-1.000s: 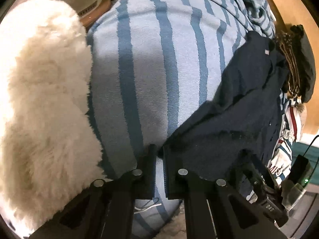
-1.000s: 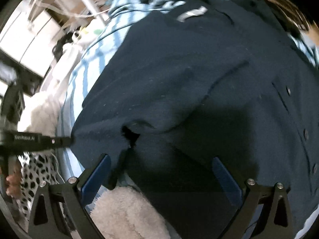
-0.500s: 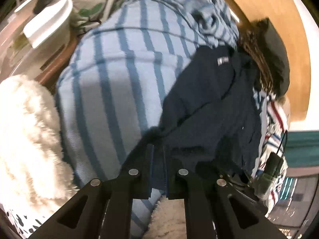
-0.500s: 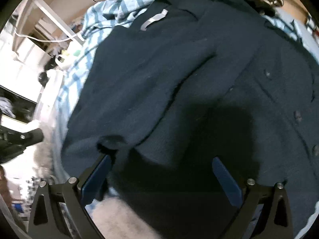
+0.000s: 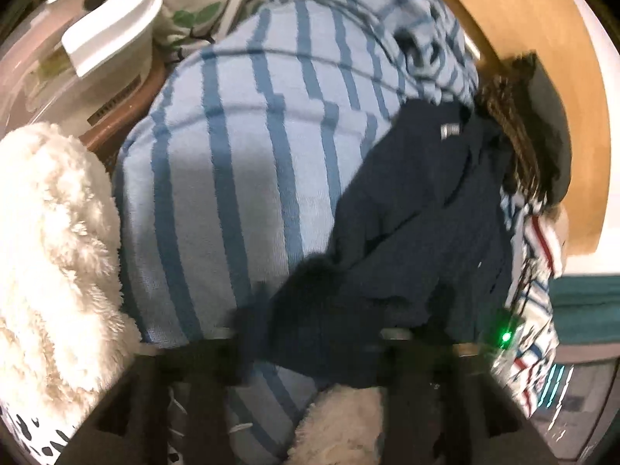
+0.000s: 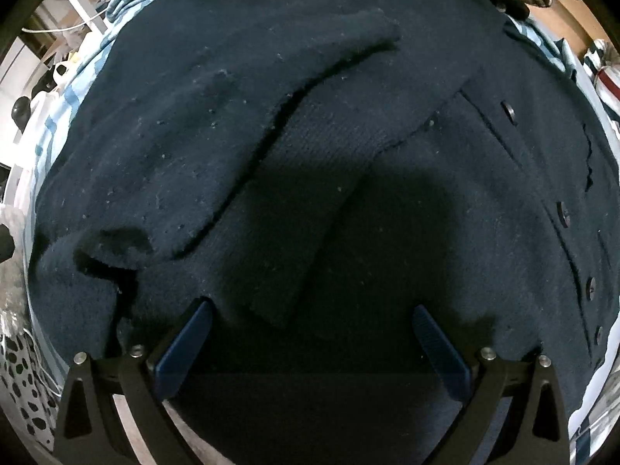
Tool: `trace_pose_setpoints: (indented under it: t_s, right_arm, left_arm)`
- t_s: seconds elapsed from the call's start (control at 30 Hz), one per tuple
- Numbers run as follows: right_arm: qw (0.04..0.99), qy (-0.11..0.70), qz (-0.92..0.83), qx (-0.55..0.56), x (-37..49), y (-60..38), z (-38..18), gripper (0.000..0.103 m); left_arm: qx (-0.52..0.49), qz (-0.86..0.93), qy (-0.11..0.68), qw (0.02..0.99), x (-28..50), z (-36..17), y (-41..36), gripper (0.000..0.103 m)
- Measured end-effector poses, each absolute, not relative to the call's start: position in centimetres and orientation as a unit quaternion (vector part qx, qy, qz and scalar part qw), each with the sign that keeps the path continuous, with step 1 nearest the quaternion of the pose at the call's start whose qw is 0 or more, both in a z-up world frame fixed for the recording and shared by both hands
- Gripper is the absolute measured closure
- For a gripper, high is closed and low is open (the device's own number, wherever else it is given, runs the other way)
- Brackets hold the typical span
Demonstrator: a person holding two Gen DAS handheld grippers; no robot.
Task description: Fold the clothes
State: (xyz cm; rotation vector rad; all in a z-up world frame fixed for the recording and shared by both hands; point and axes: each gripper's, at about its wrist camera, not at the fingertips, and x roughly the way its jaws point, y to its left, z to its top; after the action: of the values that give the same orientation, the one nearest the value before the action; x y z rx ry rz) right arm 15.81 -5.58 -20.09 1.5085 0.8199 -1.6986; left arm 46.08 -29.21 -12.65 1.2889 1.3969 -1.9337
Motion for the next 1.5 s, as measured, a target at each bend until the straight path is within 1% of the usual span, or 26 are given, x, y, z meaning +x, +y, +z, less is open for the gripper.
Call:
trace_pose_setpoints:
  t_s: [0.03, 0.27, 0.3, 0.33, 0.37, 0.4, 0.47, 0.5, 0.67, 0.73, 0.77, 0.8, 0.87, 1.03, 1.07, 1.1, 1.13, 1.2, 1.23, 1.27, 1.3, 1.33, 1.37, 1.4, 1.43, 1.5]
  right_arm:
    - [0.356, 0.317, -0.656, 0.586, 15.8, -5.7, -20.1, 0.0]
    - [0.368, 0.314, -0.651, 0.585, 15.9, -5.9, -20.1, 0.0]
    - [0.375, 0.31, -0.65, 0.584, 15.8, -5.8, -19.8, 0.002]
    - [0.382, 0.304, -0.651, 0.582, 15.8, -5.6, -19.4, 0.007]
    - [0.391, 0.294, -0.653, 0.578, 15.7, -5.4, -18.7, 0.024]
    - [0.403, 0.282, -0.655, 0.574, 15.5, -5.2, -17.8, 0.048]
    - [0.434, 0.238, -0.642, 0.585, 15.0, -4.7, -16.5, 0.076]
    - [0.452, 0.234, -0.631, 0.585, 15.5, -4.7, -16.2, 0.077]
    - [0.54, 0.302, -0.564, 0.547, 20.3, -5.4, -15.2, 0.076]
    - [0.569, 0.329, -0.537, 0.528, 22.3, -5.8, -14.9, 0.061]
    - [0.578, 0.341, -0.528, 0.52, 22.8, -5.2, -14.9, 0.046]
    - [0.586, 0.352, -0.521, 0.512, 23.1, -4.3, -14.9, 0.039]
    - [0.593, 0.379, -0.507, 0.497, 24.0, -4.6, -15.6, 0.035]
    - [0.589, 0.422, -0.502, 0.471, 26.3, -7.1, -17.6, 0.035]
    - [0.59, 0.423, -0.507, 0.464, 26.5, -7.1, -17.7, 0.036]
    - [0.591, 0.424, -0.512, 0.456, 26.7, -7.2, -17.7, 0.043]
    - [0.592, 0.425, -0.517, 0.449, 26.9, -7.2, -17.7, 0.046]
    - [0.592, 0.427, -0.525, 0.438, 27.2, -7.3, -17.8, 0.06]
    - [0.593, 0.421, -0.526, 0.44, 27.1, -7.3, -17.7, 0.063]
    - [0.596, 0.412, -0.527, 0.445, 26.9, -7.2, -17.7, 0.069]
    - [0.598, 0.402, -0.528, 0.45, 26.7, -7.2, -17.6, 0.075]
    - [0.603, 0.389, -0.524, 0.459, 26.4, -7.1, -17.5, 0.077]
    - [0.611, 0.375, -0.513, 0.471, 26.2, -7.0, -17.4, 0.079]
    - [0.621, 0.363, -0.499, 0.483, 26.2, -6.8, -17.3, 0.093]
    - [0.631, 0.35, -0.485, 0.494, 26.1, -6.7, -17.3, 0.093]
    - [0.63, 0.352, -0.474, 0.504, 26.2, -6.5, -17.8, 0.093]
  left_arm:
    - [0.455, -0.697, 0.512, 0.212, 46.2, -12.7, -29.4, 0.037]
    - [0.449, -0.675, 0.556, 0.184, 45.9, -14.2, -30.1, 0.037]
    - [0.453, -0.673, 0.556, 0.181, 46.1, -14.3, -29.9, 0.037]
    - [0.457, -0.671, 0.556, 0.179, 46.3, -14.4, -29.7, 0.037]
    - [0.46, -0.67, 0.556, 0.176, 46.2, -14.5, -29.6, 0.037]
    - [0.463, -0.668, 0.555, 0.175, 46.0, -14.7, -29.5, 0.037]
    - [0.469, -0.666, 0.554, 0.174, 45.8, -14.9, -29.3, 0.037]
    - [0.473, -0.664, 0.552, 0.176, 45.6, -14.9, -29.2, 0.037]
    - [0.487, -0.651, 0.546, 0.201, 44.9, -15.1, -29.0, 0.037]
    - [0.489, -0.641, 0.556, 0.202, 45.0, -15.3, -28.8, 0.037]
    - [0.491, -0.636, 0.56, 0.202, 45.0, -15.4, -28.8, 0.037]
    - [0.49, -0.629, 0.569, 0.202, 45.1, -15.5, -28.7, 0.037]
    - [0.49, -0.617, 0.58, 0.207, 45.4, -15.8, -28.6, 0.037]
    - [0.482, -0.565, 0.629, 0.229, 46.6, -17.7, -28.4, 0.037]
    - [0.477, -0.56, 0.636, 0.232, 46.8, -17.9, -28.3, 0.037]
    - [0.472, -0.556, 0.643, 0.234, 47.0, -18.1, -28.3, 0.037]
    - [0.467, -0.551, 0.649, 0.237, 47.2, -18.3, -28.2, 0.037]
    - [0.456, -0.542, 0.663, 0.242, 47.6, -18.6, -28.1, 0.038]
    - [0.458, -0.545, 0.66, 0.239, 47.4, -18.6, -28.0, 0.042]
    - [0.461, -0.547, 0.658, 0.234, 47.2, -18.6, -27.9, 0.051]
    - [0.467, -0.549, 0.655, 0.228, 47.0, -18.7, -27.8, 0.056]
    - [0.47, -0.549, 0.654, 0.224, 46.9, -18.9, -27.6, 0.068]
    - [0.474, -0.549, 0.652, 0.222, 46.8, -19.0, -27.5, 0.085]
    - [0.474, -0.552, 0.65, 0.219, 46.8, -19.1, -27.3, 0.088]
    - [0.475, -0.555, 0.648, 0.217, 46.8, -19.1, -27.1, 0.09]
    - [0.489, -0.578, 0.615, 0.22, 46.5, -18.5, -26.8, 0.092]
